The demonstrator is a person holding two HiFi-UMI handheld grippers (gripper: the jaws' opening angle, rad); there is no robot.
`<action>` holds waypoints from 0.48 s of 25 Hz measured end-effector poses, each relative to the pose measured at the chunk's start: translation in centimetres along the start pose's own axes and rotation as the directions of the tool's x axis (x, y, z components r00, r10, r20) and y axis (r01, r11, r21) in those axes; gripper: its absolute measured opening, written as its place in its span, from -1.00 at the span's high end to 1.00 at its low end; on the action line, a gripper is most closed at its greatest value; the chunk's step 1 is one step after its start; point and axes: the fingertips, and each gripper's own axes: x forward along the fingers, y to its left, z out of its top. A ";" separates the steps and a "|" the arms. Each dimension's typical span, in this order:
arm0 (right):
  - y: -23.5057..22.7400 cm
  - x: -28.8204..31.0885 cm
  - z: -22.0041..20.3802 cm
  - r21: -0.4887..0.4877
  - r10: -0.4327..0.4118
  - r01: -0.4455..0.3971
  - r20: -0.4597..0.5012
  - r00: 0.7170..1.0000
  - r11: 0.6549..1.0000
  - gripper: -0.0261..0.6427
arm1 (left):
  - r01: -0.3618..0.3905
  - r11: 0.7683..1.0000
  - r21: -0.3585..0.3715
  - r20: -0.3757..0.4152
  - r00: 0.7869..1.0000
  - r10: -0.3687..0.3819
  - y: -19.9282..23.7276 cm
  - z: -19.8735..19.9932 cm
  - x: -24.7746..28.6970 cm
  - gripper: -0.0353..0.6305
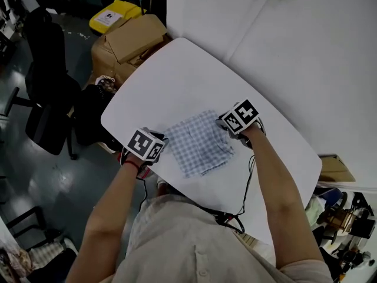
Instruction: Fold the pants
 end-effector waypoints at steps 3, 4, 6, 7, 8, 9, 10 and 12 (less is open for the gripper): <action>-0.9 1.1 1.1 0.057 0.001 0.000 -0.020 1.000 0.998 0.68 | 0.026 1.000 0.007 -0.013 1.000 -0.026 1.3 0.4 0.5 0.58; -1.2 1.4 1.4 0.075 0.005 -0.003 -0.028 1.000 0.997 0.68 | 0.037 0.999 0.010 -0.018 0.999 -0.037 1.7 0.5 0.7 0.58; -1.6 2.2 1.8 0.103 0.009 -0.004 -0.046 0.999 0.995 0.68 | 0.065 0.998 0.015 -0.026 0.998 -0.065 2.3 0.9 1.2 0.58; -1.8 2.6 1.9 0.113 0.008 -0.001 -0.056 0.998 0.994 0.68 | 0.082 0.997 0.014 -0.027 0.996 -0.081 2.5 1.1 1.5 0.58; -2.0 3.0 2.0 0.120 0.005 0.003 -0.066 0.998 0.993 0.68 | 0.100 0.995 0.011 -0.028 0.995 -0.099 2.7 1.3 1.7 0.58; -2.2 3.4 2.1 0.125 0.003 0.007 -0.075 0.997 0.992 0.68 | 0.116 0.993 0.007 -0.030 0.993 -0.116 2.9 1.4 2.0 0.58; -2.4 3.8 2.1 0.132 0.001 0.010 -0.083 0.997 0.991 0.68 | 0.131 0.991 0.004 -0.034 0.991 -0.130 3.1 1.5 2.2 0.58; -2.6 4.4 2.1 0.149 0.007 0.008 -0.099 0.995 0.989 0.68 | 0.150 0.989 0.007 -0.051 0.987 -0.149 3.3 1.5 2.6 0.58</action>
